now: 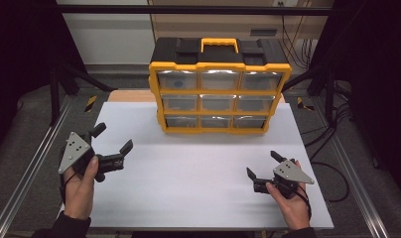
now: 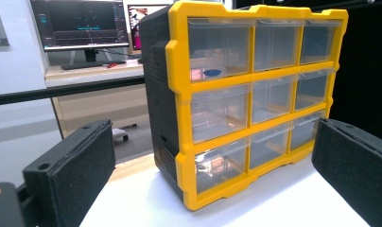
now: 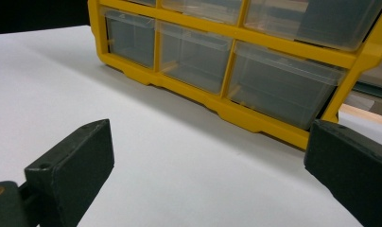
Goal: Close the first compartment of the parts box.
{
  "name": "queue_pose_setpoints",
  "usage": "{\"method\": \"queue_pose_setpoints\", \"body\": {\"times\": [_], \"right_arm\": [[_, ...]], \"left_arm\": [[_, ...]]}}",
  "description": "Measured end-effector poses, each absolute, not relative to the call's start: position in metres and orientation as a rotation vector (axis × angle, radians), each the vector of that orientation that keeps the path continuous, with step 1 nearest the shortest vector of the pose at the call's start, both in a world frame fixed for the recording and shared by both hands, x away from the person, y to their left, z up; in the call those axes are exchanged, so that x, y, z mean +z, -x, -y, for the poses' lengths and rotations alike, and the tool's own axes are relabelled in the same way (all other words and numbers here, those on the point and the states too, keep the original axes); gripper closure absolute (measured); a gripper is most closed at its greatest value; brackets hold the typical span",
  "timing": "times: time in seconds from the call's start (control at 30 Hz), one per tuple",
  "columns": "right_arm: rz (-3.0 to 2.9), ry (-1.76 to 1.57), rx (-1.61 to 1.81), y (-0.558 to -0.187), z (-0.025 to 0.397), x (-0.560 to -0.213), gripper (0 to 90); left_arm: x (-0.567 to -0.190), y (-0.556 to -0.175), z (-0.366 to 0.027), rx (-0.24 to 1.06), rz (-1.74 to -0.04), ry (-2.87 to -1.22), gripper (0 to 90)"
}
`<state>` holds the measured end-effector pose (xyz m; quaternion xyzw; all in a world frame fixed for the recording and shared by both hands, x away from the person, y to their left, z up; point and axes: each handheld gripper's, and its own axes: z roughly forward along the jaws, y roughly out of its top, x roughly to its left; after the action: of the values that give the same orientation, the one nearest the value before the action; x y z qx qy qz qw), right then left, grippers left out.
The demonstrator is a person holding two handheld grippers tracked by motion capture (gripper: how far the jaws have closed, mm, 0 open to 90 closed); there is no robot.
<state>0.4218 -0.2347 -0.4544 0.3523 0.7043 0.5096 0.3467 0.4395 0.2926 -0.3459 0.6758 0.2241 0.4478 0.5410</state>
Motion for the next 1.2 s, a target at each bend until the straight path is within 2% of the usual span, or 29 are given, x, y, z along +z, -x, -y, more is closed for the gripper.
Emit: {"method": "queue_pose_setpoints", "body": {"times": [1.2], "right_arm": [[-1.820,-0.913,1.322,-0.421,0.236,-0.454,2.8]], "left_arm": [[-0.389,-0.433,-0.308,1.081,-0.574,-1.645,0.0]]}}
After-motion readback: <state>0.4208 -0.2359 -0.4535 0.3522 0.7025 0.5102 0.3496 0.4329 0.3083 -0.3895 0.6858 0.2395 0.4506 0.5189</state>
